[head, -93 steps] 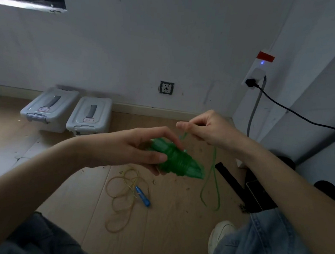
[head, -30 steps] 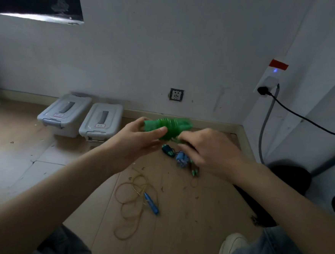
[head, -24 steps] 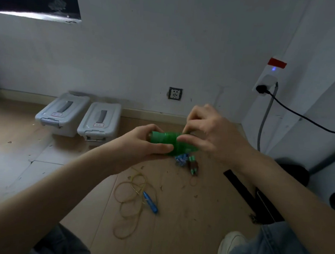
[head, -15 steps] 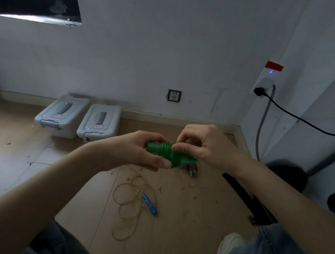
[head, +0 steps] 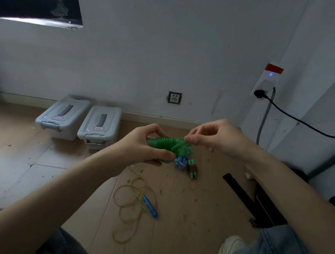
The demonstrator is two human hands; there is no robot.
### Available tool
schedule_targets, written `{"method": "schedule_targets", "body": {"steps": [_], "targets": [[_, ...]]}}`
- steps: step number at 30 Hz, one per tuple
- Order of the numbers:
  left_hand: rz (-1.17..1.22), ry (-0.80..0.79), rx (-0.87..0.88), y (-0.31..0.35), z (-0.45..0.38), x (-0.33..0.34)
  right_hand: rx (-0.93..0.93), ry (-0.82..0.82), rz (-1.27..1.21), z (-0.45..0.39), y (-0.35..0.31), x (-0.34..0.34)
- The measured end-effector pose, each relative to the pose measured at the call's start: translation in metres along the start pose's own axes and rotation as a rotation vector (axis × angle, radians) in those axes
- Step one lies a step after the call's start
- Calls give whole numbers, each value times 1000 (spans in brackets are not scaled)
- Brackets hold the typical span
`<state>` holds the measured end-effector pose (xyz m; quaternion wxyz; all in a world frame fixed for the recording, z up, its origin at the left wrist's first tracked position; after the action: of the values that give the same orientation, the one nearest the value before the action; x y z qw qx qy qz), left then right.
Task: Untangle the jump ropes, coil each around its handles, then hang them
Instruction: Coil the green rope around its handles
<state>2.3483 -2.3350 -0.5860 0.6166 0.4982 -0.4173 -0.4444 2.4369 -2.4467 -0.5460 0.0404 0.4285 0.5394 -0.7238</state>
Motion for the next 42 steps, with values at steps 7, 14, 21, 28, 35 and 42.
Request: {"method": "schedule_targets", "body": {"steps": [7,14,21,28,35,42], "targets": [[-315,255,176,6,-6,-30,214,13,-2,-2,33,5],[-513,62,187,-4,-4,-3,55,-80,-657,-4,10,29],[-413,-67,165,1,-1,14,114,-112,-1027,-6,7,32],[-216,-105,108,0,0,16,65,-31,-934,-10,9,25],[86,78,-161,-31,-3,0,-103,56,-71,-4,-15,29],[255,129,55,-9,1,2,-78,335,54,0,-13,10]]}}
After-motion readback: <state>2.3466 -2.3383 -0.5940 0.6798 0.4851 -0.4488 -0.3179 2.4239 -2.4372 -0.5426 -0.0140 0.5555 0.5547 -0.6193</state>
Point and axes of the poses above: each hand's wrist, its own z-axis away from the middle knuckle, its own x-axis out of the palm, y = z × x, the point moved 9 cm from there along -z, towards the middle knuckle, and after that the axes turned 15 degrees about z, right-handed, at the moved point
